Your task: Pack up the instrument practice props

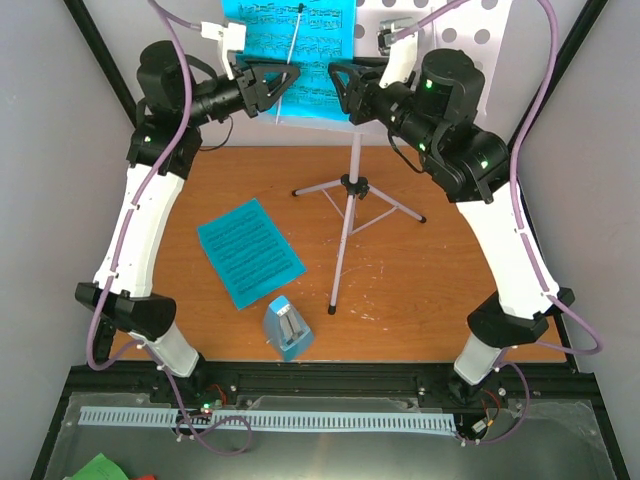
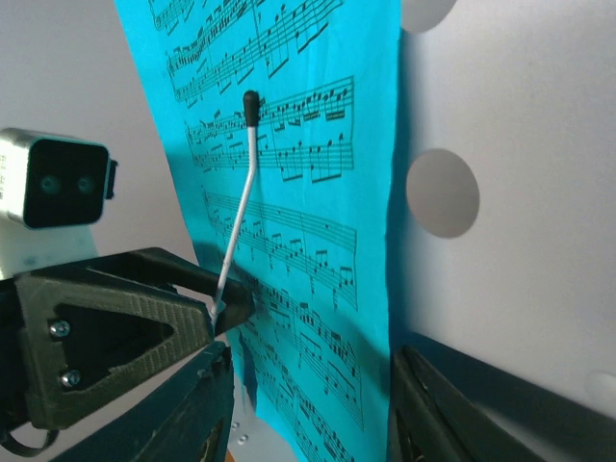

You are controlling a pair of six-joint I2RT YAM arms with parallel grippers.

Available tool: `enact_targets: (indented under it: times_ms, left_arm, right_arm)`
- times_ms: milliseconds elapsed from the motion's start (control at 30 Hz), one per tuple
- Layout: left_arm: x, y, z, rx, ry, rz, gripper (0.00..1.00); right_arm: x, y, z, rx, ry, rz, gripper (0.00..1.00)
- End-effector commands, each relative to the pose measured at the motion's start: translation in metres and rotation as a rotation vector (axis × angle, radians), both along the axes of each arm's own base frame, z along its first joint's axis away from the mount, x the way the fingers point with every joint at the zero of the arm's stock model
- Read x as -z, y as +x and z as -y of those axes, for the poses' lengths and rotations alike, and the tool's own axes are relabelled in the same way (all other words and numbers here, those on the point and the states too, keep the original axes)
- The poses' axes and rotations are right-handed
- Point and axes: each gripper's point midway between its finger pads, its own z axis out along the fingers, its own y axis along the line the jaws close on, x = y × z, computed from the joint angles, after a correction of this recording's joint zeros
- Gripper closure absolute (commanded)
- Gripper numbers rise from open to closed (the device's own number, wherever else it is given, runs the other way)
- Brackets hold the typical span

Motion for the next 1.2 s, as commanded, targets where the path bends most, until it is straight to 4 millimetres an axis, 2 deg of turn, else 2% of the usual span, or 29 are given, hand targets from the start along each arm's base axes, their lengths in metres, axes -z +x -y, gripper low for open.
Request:
enact_targets:
  times_ms: [0, 267, 433, 667, 800, 1033, 1167]
  left_arm:
    - [-0.023, -0.017, 0.004, 0.052, -0.029, 0.062, 0.71]
    - [-0.019, -0.013, 0.005, 0.053, -0.024, 0.062, 0.9]
    - [-0.017, -0.012, 0.005, 0.044, -0.016, 0.071, 1.0]
    - [-0.014, -0.018, 0.005, 0.052, -0.007, 0.14, 1.0]
    - [-0.017, -0.03, 0.003, 0.061, -0.017, 0.23, 1.0]
    - [-0.017, -0.031, 0.002, 0.063, -0.017, 0.256, 1.0]
    - [-0.016, -0.028, 0.001, 0.045, -0.023, 0.24, 1.0]
  right_arm:
    - [-0.016, 0.001, -0.004, -0.033, 0.044, 0.042, 0.58]
    - [-0.021, 0.009, -0.009, -0.047, 0.061, 0.066, 0.63]
    - [-0.02, 0.015, -0.01, -0.047, 0.065, 0.069, 0.72]
    - [-0.02, 0.019, -0.01, -0.036, 0.06, 0.08, 0.97]
    - [-0.019, 0.022, -0.004, -0.002, 0.054, 0.082, 0.97]
    - [-0.019, 0.025, 0.004, 0.046, 0.047, 0.085, 0.97]
    - [-0.03, 0.017, 0.015, 0.073, 0.056, 0.111, 0.97]
